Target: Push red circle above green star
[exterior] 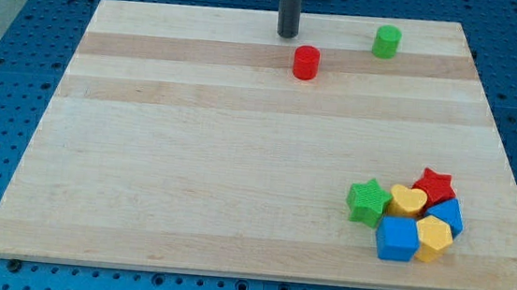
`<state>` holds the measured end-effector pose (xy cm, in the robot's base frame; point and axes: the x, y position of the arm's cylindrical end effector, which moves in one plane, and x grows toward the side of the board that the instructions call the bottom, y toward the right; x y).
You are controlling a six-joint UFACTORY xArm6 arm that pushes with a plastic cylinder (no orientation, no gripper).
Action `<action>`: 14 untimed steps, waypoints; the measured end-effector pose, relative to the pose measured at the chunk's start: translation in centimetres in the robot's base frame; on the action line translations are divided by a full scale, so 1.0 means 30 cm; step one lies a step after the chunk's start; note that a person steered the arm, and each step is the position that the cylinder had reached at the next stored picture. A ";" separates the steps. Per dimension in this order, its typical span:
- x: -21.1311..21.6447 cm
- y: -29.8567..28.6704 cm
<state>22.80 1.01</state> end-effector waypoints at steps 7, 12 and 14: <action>0.474 0.233; 0.438 0.465; 0.640 0.517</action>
<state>41.99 16.51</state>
